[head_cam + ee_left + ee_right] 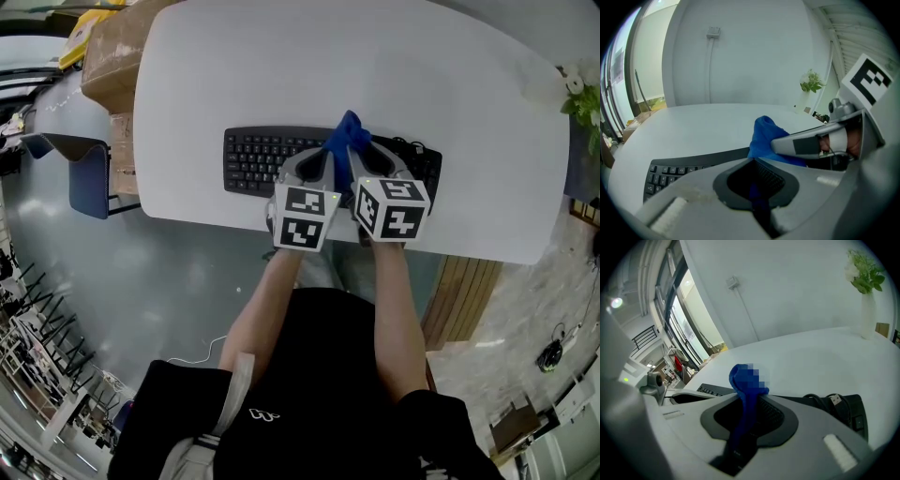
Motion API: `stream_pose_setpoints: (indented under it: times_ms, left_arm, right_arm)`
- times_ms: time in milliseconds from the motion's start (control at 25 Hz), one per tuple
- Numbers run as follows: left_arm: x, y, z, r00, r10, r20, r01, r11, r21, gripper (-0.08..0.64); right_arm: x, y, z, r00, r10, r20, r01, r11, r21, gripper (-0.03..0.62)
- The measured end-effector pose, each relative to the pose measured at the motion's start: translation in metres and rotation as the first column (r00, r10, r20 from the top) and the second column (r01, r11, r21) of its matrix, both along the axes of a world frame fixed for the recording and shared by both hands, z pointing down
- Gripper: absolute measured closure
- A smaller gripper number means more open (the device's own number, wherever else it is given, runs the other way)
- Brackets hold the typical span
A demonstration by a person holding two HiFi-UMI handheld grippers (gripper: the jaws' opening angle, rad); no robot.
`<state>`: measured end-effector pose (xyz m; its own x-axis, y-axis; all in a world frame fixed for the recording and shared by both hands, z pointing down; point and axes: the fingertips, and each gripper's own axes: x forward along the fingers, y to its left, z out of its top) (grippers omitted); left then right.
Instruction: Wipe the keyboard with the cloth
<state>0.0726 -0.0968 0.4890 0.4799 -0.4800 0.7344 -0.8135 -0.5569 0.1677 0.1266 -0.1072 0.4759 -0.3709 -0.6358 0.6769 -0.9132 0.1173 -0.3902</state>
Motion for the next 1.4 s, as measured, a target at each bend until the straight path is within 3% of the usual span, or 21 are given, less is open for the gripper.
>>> stream_pose_setpoints:
  times_ms: [1040,1400]
  left_arm:
    - [0.096,0.024,0.002,0.991,0.133,-0.029,-0.133,0.991,0.005,0.561]
    - [0.13,0.034,-0.001,0.983,0.178,-0.031,-0.178,0.984,0.019,0.561]
  right_arm:
    - [0.095,0.03,-0.002,0.992,0.121,-0.027,-0.121,0.993,-0.008,0.506]
    - [0.131,0.041,-0.007,0.985,0.173,0.009,-0.174,0.985,0.014,0.506]
